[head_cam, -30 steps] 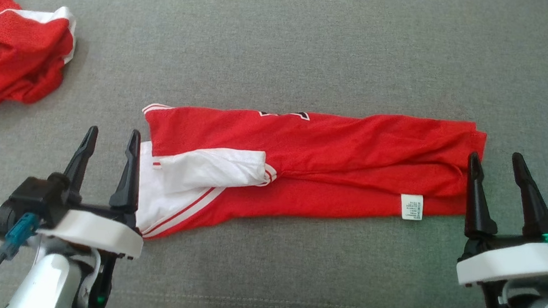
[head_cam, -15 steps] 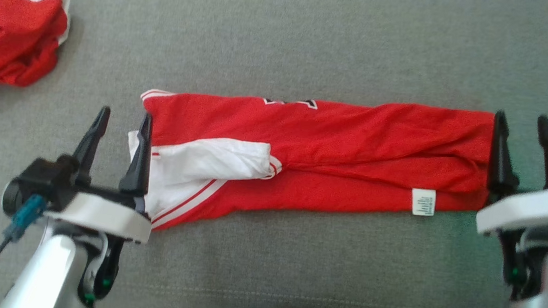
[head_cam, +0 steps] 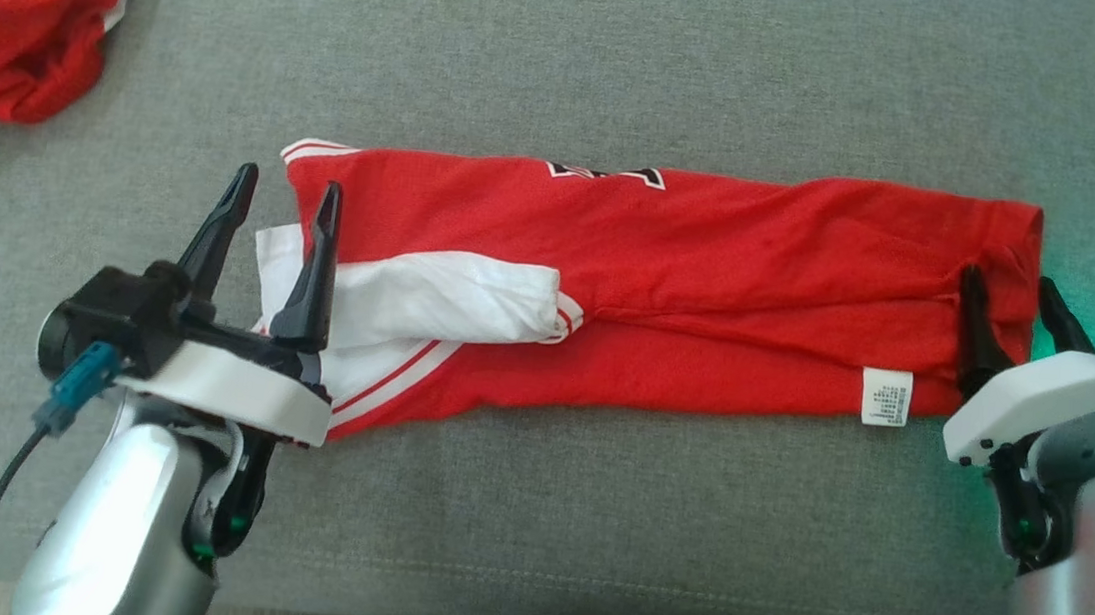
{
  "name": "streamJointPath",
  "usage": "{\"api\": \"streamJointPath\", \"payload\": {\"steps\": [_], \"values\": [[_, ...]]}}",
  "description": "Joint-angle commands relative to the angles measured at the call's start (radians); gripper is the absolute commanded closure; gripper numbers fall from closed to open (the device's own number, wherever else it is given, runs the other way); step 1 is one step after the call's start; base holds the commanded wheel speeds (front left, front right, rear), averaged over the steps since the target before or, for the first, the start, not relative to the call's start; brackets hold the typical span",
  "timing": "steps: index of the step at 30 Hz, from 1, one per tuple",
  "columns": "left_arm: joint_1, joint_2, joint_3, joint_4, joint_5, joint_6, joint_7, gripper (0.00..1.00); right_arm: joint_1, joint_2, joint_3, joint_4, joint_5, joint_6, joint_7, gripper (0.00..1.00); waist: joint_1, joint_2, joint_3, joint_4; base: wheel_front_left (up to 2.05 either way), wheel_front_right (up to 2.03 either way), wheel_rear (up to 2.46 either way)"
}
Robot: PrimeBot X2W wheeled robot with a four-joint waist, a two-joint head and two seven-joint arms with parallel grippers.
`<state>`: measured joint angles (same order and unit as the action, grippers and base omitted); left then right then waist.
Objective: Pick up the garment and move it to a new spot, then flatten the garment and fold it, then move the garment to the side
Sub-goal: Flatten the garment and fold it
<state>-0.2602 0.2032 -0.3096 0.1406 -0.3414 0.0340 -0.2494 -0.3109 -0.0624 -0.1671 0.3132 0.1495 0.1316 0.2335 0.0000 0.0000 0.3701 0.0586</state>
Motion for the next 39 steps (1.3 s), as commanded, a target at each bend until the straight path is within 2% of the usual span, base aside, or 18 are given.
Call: {"api": "streamJointPath", "payload": {"steps": [1,11,15,16,17,22,26,33,39], "values": [[-0.035,0.014,0.034,-0.026,0.01,-0.002,-0.011,0.0,0.0,0.004,0.026,-0.026,0.011,-0.001,0.007,0.0,0.0,0.0,0.001,-0.002,0.0,0.0,0.0],[-0.04,0.003,0.046,-0.017,0.018,-0.014,-0.012,0.0,0.082,0.012,0.082,-0.032,0.107,-0.001,0.041,0.0,0.0,0.0,0.011,-0.012,0.0,0.0,0.0],[-0.042,-0.002,0.052,-0.017,0.024,-0.02,-0.012,0.0,0.091,0.012,0.086,-0.019,0.112,-0.001,0.051,0.0,0.0,0.0,0.015,-0.014,0.0,0.0,0.0],[-0.042,-0.003,0.053,-0.017,0.025,-0.022,-0.012,0.0,0.093,0.012,0.088,-0.018,0.118,-0.001,0.052,0.55,0.0,0.0,0.015,-0.014,0.0,0.0,0.0],[-0.042,-0.004,0.055,-0.017,0.026,-0.023,-0.012,0.0,0.096,0.012,0.092,-0.018,0.121,-0.001,0.054,0.98,0.0,0.0,0.015,-0.014,0.0,0.0,0.0],[-0.04,-0.009,0.067,-0.015,0.032,-0.029,-0.012,0.0,0.124,0.012,0.104,-0.03,0.124,-0.001,0.054,1.0,0.0,0.0,0.009,-0.015,0.0,0.0,0.0],[-0.03,-0.013,0.082,-0.016,0.04,-0.029,-0.012,0.0,0.128,0.012,0.073,-0.073,0.118,-0.001,0.009,1.0,0.0,0.0,-0.005,-0.024,0.0,0.0,0.0],[-0.019,-0.016,0.095,-0.021,0.048,-0.03,-0.012,0.0,0.113,0.012,-0.03,-0.129,0.092,-0.001,0.004,1.0,0.0,0.0,-0.022,-0.034,0.0,0.0,0.0],[-0.014,-0.023,0.103,-0.02,0.052,-0.033,-0.012,0.0,0.092,0.009,-0.141,-0.181,0.065,-0.001,0.041,1.0,0.0,0.0,-0.035,-0.036,0.0,0.0,0.0]]}}
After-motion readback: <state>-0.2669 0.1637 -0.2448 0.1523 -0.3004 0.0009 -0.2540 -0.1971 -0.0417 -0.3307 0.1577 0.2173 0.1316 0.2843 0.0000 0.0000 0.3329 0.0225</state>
